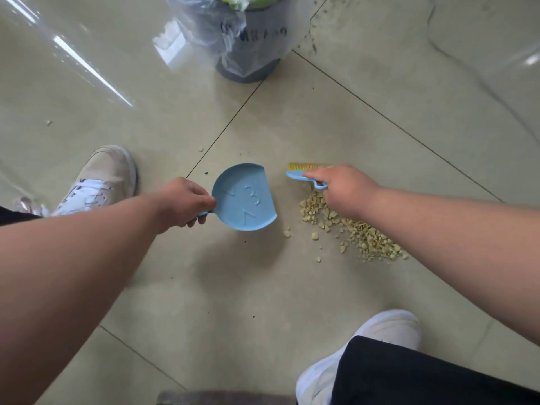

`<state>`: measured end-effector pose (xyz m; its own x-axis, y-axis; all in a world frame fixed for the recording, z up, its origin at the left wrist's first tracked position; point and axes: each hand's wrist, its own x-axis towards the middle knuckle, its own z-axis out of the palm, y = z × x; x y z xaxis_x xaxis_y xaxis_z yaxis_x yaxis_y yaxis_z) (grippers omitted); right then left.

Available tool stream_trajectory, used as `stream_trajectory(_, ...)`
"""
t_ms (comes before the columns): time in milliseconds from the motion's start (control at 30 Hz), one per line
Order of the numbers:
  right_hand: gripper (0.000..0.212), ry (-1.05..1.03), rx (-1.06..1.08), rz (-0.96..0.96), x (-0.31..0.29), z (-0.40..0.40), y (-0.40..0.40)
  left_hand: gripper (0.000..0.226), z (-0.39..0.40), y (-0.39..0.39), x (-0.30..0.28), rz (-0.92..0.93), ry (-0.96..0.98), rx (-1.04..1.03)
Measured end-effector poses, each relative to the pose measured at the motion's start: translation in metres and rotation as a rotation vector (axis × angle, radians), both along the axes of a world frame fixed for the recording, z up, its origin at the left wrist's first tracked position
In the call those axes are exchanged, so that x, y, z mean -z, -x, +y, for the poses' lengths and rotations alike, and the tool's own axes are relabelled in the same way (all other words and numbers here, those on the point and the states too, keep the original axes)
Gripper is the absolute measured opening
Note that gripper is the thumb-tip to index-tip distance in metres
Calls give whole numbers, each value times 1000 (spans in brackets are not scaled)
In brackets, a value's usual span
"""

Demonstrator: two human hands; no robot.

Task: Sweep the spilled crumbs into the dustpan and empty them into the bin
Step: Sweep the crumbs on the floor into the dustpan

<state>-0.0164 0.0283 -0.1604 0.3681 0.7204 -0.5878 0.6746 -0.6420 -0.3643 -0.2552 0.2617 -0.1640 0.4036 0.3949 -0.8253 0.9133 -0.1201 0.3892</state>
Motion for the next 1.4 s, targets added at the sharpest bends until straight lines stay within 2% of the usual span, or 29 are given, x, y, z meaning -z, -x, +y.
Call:
stream_trajectory(100,60,15,-4,30,8,-12,5,28,4,1,9,3,27,13)
stream_trajectory(200,38,-101,242,77,4,9,12,25,18,10,12,-13,28,-37)
stream_trajectory(267,35,-203,384,129,1,40,18,24,34,17,11,-23,20,-60)
stream_trajectory(367,31,-315,478,211,-5,92,35,25,69,31,7,-28,0,-56)
stream_trajectory(500,25,-285,605,387,-6,156,69,22,131,50,-3,-17,-72,-57)
stream_trajectory(633,40,-294,811,600,38,213,84,23,177,68,-14,51,-121,-15)
stream_trajectory(767,26,-277,1084,735,37,240,116,25,193,78,-11,93,-158,-18)
stream_trajectory(967,7,-206,1220,755,48,228,130,24,191,75,-4,104,-179,-7)
stream_trajectory(1400,11,-259,1423,557,48,111,64,23,118,29,9,70,-94,27)
